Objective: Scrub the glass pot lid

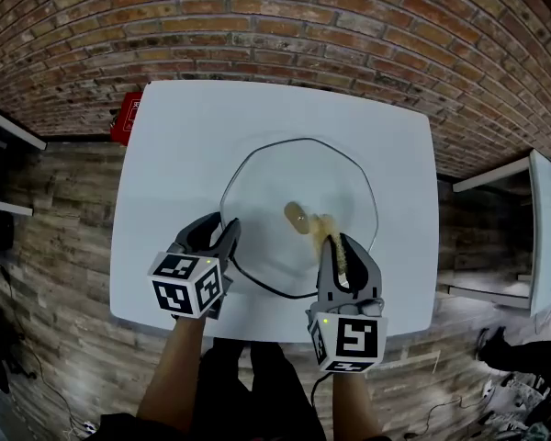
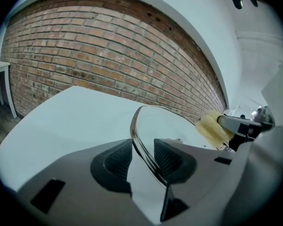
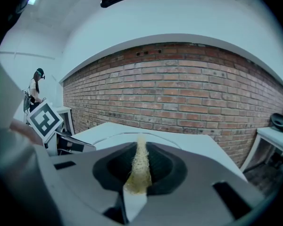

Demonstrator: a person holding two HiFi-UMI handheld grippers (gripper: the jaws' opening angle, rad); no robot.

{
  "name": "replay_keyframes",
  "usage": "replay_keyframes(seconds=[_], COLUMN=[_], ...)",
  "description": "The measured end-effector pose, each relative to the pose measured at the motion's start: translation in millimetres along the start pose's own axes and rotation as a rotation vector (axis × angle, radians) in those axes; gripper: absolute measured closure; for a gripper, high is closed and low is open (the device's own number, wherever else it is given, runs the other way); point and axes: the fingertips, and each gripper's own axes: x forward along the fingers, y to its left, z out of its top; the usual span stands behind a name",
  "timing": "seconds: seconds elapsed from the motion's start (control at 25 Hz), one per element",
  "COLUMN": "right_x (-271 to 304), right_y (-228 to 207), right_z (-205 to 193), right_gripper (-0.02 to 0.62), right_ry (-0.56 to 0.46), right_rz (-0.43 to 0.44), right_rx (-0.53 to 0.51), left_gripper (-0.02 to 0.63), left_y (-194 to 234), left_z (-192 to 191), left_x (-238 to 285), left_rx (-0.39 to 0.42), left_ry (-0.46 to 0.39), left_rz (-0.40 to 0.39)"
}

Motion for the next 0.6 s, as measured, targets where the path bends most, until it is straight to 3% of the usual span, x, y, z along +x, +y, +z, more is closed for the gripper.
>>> replay_keyframes(seconds=[0.4, 0.6], right_x=[36.4, 64.7], right_y=[50.6, 76.0], right_z=[42.9, 54.8], right_gripper=[0.537, 0.537], right_ry=[-0.060, -0.030], right_rz=[0.117, 0.185], right_rx=[0.011, 0.033], left_gripper=[0.456, 0.456], left_y=[-0.7, -0.5], left_z=[3.1, 3.2], left_x=[-1.2, -1.0], left_rx=[-0.008, -0.011], left_ry=[-0.007, -0.007], left_rz=[-0.004, 0.004])
